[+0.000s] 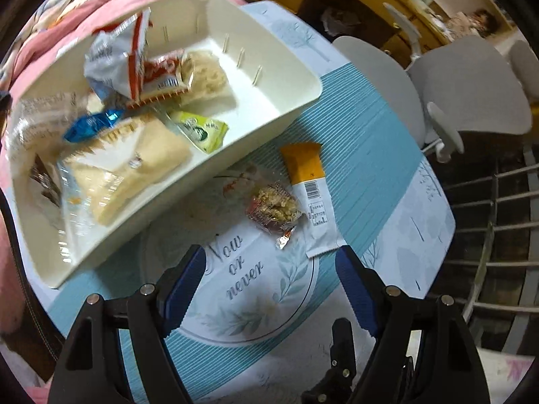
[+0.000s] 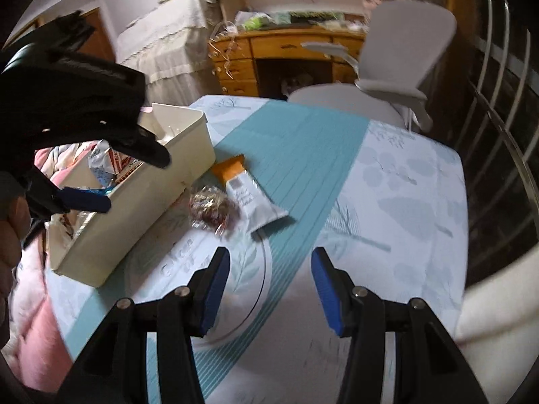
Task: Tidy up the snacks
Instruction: 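Move both grippers back toward the nut cookie bag and orange bar, then grasp clear nut cookie bag with left gripper while right grasps orange-wrapped bar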
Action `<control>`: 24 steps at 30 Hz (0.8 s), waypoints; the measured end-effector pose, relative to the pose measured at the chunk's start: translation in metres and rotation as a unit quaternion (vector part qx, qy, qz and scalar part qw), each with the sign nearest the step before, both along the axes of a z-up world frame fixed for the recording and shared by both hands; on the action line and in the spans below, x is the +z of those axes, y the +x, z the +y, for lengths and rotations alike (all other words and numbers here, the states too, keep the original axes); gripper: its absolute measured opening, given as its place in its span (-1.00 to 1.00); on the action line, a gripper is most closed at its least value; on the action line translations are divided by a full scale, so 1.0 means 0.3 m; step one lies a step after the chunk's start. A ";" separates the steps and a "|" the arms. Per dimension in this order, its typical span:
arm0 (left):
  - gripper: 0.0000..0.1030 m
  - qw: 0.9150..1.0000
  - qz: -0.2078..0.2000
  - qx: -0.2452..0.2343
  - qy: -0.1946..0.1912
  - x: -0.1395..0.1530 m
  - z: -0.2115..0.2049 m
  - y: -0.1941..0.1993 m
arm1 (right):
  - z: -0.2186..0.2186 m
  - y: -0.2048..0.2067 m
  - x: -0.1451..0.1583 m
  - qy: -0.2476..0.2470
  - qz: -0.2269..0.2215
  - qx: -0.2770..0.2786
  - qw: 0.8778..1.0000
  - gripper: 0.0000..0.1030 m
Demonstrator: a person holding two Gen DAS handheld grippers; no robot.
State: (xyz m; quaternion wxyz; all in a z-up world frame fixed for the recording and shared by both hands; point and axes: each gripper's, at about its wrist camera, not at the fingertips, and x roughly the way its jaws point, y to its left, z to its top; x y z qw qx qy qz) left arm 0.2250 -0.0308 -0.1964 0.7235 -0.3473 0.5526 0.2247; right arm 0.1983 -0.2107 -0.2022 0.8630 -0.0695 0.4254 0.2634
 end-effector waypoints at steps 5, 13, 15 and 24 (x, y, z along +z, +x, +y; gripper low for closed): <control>0.52 1.000 0.014 0.015 -0.001 -0.098 0.000 0.043 | 0.026 0.082 -0.095 -0.006 -0.021 0.025 0.999 -0.03; 0.51 0.999 0.022 0.033 -0.003 -0.202 0.023 0.094 | 0.074 0.175 -0.165 -0.010 -0.066 0.092 0.994 -0.03; 0.51 0.999 0.025 0.042 -0.006 -0.224 0.028 0.108 | 0.088 0.198 -0.178 -0.008 -0.068 0.109 0.992 -0.03; 0.33 0.998 0.035 0.052 -0.005 -0.290 0.029 0.170 | 0.163 0.218 -0.221 -0.012 -0.060 0.185 0.981 -0.03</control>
